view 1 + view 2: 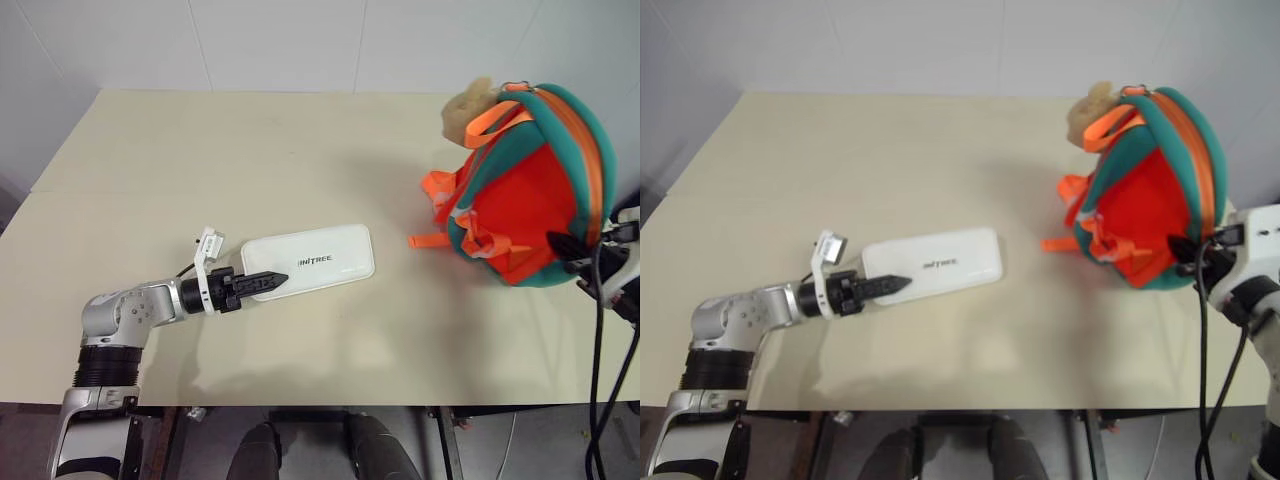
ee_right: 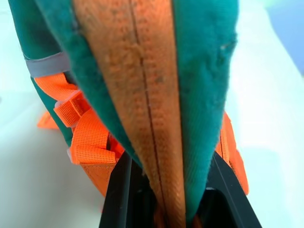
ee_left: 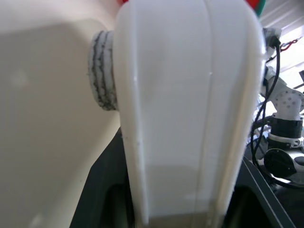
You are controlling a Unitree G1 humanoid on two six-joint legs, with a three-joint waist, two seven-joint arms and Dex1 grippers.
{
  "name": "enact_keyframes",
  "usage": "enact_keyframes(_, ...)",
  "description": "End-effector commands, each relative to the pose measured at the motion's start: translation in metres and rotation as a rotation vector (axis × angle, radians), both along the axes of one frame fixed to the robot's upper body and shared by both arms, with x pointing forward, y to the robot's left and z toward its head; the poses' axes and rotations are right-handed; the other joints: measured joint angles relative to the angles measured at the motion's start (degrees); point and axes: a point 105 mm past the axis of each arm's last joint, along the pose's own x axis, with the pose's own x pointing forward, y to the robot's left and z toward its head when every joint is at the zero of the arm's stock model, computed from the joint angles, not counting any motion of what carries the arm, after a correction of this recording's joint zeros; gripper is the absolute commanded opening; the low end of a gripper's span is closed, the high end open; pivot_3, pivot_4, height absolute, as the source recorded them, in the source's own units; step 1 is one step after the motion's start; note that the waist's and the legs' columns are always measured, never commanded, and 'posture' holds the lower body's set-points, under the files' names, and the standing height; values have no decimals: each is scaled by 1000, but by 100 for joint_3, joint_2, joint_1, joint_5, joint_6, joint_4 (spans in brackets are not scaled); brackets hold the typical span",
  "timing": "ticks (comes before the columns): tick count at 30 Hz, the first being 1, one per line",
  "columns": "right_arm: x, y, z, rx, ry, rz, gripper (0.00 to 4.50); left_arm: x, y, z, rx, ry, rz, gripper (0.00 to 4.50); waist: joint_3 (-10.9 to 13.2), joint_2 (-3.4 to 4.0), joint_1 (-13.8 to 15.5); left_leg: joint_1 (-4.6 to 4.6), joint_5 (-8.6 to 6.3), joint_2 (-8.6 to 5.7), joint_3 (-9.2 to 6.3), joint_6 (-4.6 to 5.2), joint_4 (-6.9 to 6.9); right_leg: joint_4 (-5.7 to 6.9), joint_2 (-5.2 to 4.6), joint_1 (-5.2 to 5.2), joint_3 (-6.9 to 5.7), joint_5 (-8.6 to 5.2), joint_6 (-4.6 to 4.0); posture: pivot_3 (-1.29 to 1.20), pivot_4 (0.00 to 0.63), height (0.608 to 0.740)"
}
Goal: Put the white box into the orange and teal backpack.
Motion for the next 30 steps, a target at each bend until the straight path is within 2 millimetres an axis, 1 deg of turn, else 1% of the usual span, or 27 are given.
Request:
enact_keyframes(1,-9,-6,23,-46,-89,-24,435,1,-4,13,-21,-53,-30,1455,0,0,-1,0,0,0,2,0,0,1,0,0,1,0,0,0,150,740)
enact_keyframes(6,-1,-1,13,-74,-81,12,2119,1,-5,15,-18,-55,-32,1455,0,0,-1,1,0,0,4,0,6,1,0,1,3,1,2,0,150,740)
enact_keyframes(10,5,3,6,-86,-76,45,3480,-2,0,16,-14,-56,-21,1455,0,0,0,2,0,0,4,0,8,1,0,3,3,2,3,0,150,740)
enact_keyframes(11,6,2,7,-93,-77,44,3828,-2,1,16,-13,-56,-18,1455,0,0,3,2,0,0,4,0,7,1,0,3,3,2,3,0,150,740)
enact_keyframes(13,4,-5,16,-139,-88,51,4466,-4,2,15,-11,-54,-13,1455,0,0,3,2,0,0,4,0,8,1,0,3,3,2,3,0,150,740)
enact_keyframes(15,2,-11,31,-152,-120,58,4466,-4,2,14,-12,-52,-10,1455,0,0,5,2,0,-1,8,0,7,1,-3,3,6,2,3,0,150,740)
enact_keyframes(17,0,-11,42,-163,-149,83,4466,-5,2,14,-13,-51,-11,1455,0,0,2,2,0,-1,8,0,7,2,-2,2,6,2,3,0,150,740)
enact_keyframes(20,-6,-4,68,-184,-239,139,4466,-7,1,14,-25,-47,-32,1455,0,0,8,3,0,1,5,0,7,3,1,3,5,2,3,0,150,740)
enact_keyframes(22,-7,1,81,-188,-291,165,4466,-6,1,13,-25,-45,-36,1455,0,0,3,3,0,0,7,0,8,2,0,4,6,2,4,0,150,740)
enact_keyframes(24,-9,11,95,-173,-347,210,4466,-6,3,11,-22,-43,-34,1455,0,0,-3,3,0,0,7,0,8,2,0,4,6,3,4,0,150,740)
enact_keyframes(25,-9,14,99,-167,-362,226,4466,-6,3,10,-21,-42,-34,1455,0,0,-3,3,0,0,8,0,8,2,0,4,7,3,4,0,150,740)
enact_keyframes(28,-13,46,115,-124,-422,368,4466,-4,6,8,-18,-41,-26,1455,0,1,-7,4,0,2,6,0,5,3,1,3,5,2,3,0,150,740)
enact_keyframes(30,-15,58,121,-101,-439,428,4466,-4,8,6,-17,-40,-22,1455,0,1,-2,4,0,3,5,0,5,2,1,3,5,2,3,0,150,740)
